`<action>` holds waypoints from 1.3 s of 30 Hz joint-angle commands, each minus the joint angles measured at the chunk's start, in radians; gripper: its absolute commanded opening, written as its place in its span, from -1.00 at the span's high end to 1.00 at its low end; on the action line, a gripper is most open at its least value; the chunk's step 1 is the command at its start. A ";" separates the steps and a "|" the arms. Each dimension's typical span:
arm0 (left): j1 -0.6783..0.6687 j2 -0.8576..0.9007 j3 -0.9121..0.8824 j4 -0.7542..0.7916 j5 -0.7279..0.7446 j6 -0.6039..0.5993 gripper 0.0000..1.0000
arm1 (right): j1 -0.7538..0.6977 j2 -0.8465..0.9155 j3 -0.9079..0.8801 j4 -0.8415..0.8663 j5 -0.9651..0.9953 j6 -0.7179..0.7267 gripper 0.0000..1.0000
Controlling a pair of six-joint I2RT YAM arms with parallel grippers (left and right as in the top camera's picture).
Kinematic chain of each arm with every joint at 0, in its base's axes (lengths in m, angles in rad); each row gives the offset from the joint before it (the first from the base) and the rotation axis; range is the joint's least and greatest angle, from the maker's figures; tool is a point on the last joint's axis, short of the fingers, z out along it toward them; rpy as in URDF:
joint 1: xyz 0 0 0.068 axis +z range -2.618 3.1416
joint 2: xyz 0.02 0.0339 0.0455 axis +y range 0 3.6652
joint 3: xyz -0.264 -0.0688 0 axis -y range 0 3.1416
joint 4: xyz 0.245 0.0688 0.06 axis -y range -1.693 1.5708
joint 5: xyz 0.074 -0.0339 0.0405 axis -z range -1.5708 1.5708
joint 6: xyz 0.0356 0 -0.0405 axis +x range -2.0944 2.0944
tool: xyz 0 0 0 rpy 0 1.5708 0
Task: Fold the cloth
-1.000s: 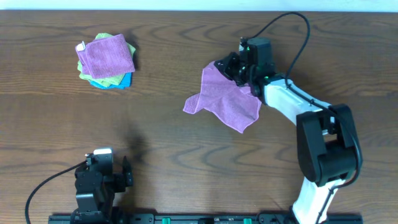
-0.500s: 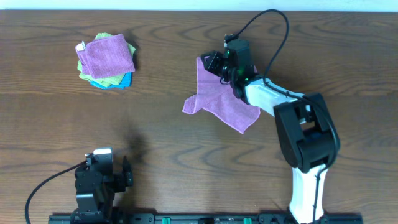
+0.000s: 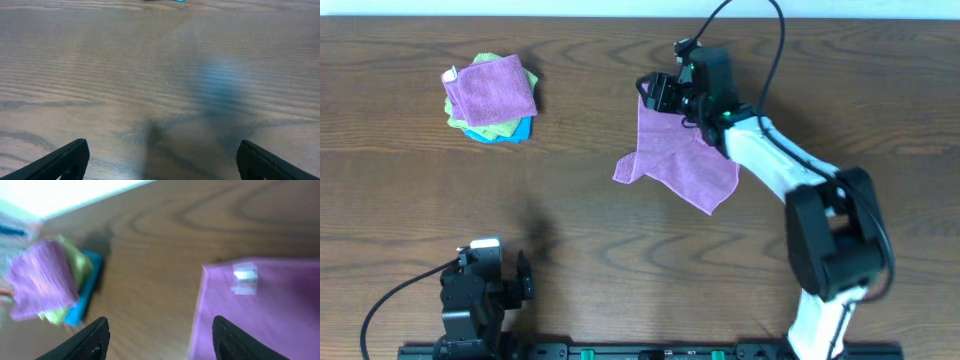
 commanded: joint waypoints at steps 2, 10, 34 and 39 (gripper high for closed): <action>-0.005 -0.006 -0.003 -0.002 0.001 0.006 -0.90 | -0.003 -0.069 0.013 -0.169 0.156 -0.174 -0.31; -0.005 -0.006 -0.003 -0.002 0.001 0.006 -0.91 | -0.003 -0.067 0.013 -0.386 0.426 -0.239 -0.26; -0.005 -0.006 -0.003 -0.002 0.001 0.006 -0.90 | -0.004 0.089 0.013 -0.364 0.482 -0.235 0.12; -0.005 -0.006 -0.003 -0.002 0.001 0.006 -0.90 | -0.005 0.091 0.013 -0.348 0.489 -0.235 0.17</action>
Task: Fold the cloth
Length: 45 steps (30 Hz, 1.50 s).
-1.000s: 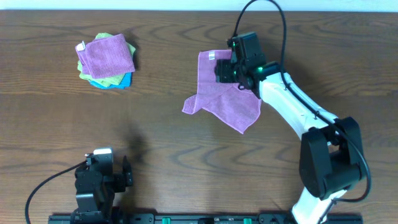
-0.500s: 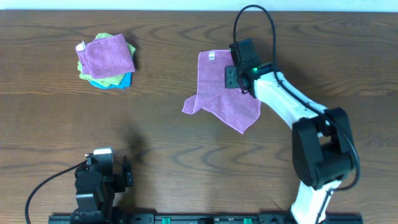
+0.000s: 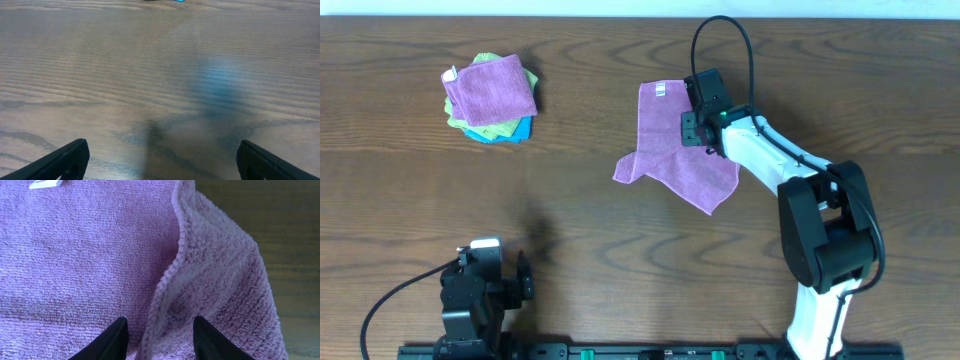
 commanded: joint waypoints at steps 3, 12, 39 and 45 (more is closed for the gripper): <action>-0.005 -0.006 -0.003 -0.001 0.000 0.006 -0.90 | -0.005 0.009 0.005 0.022 0.023 -0.011 0.31; -0.005 -0.006 -0.003 -0.001 0.000 0.006 -0.90 | -0.005 0.009 0.005 0.021 0.068 -0.022 0.98; -0.005 -0.006 -0.003 -0.001 0.000 0.006 -0.90 | -0.286 -0.069 0.017 0.019 0.398 -0.100 -0.52; -0.005 -0.006 -0.003 -0.001 0.000 0.006 -0.90 | -0.215 -0.171 0.017 -0.153 0.220 -0.012 -0.60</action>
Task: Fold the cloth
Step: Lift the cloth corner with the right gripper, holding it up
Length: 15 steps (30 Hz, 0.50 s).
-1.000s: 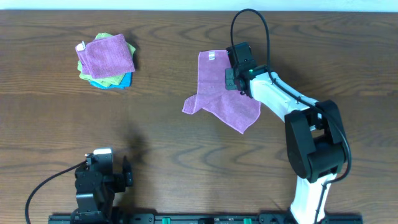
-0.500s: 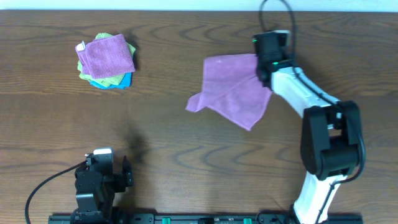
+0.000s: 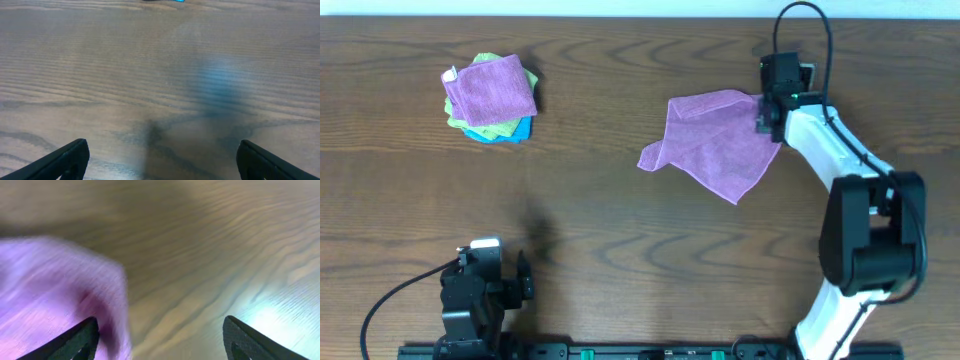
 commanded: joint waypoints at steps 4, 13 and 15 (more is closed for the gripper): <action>-0.005 -0.006 -0.003 -0.001 0.001 0.006 -0.90 | 0.074 -0.193 0.014 -0.114 -0.110 0.169 -0.60; -0.005 -0.006 -0.003 -0.001 0.001 0.006 -0.91 | 0.066 -0.320 0.013 -0.419 -0.334 0.289 -0.64; -0.005 -0.006 -0.003 -0.001 0.001 0.006 -0.90 | 0.063 -0.317 0.006 -0.476 -0.372 0.318 -0.64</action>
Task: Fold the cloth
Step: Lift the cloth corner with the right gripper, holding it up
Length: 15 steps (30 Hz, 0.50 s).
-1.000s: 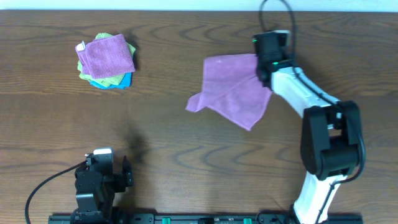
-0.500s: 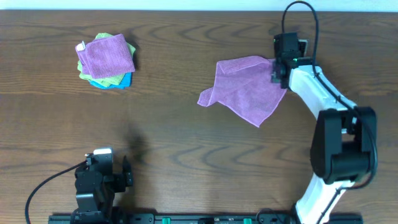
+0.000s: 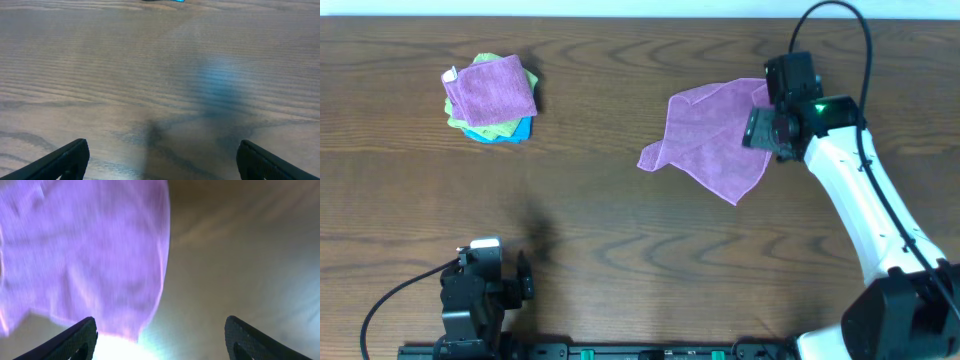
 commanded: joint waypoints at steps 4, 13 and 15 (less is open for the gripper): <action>-0.005 -0.006 -0.003 0.000 0.005 0.006 -0.90 | -0.026 0.006 -0.054 -0.050 -0.221 0.079 -0.63; -0.005 0.038 0.064 0.116 0.187 -0.124 -0.90 | -0.168 0.006 -0.302 0.130 -0.539 0.048 -0.56; -0.005 0.105 0.120 0.102 0.192 -0.136 -0.90 | -0.188 0.006 -0.356 0.180 -0.570 0.049 -0.55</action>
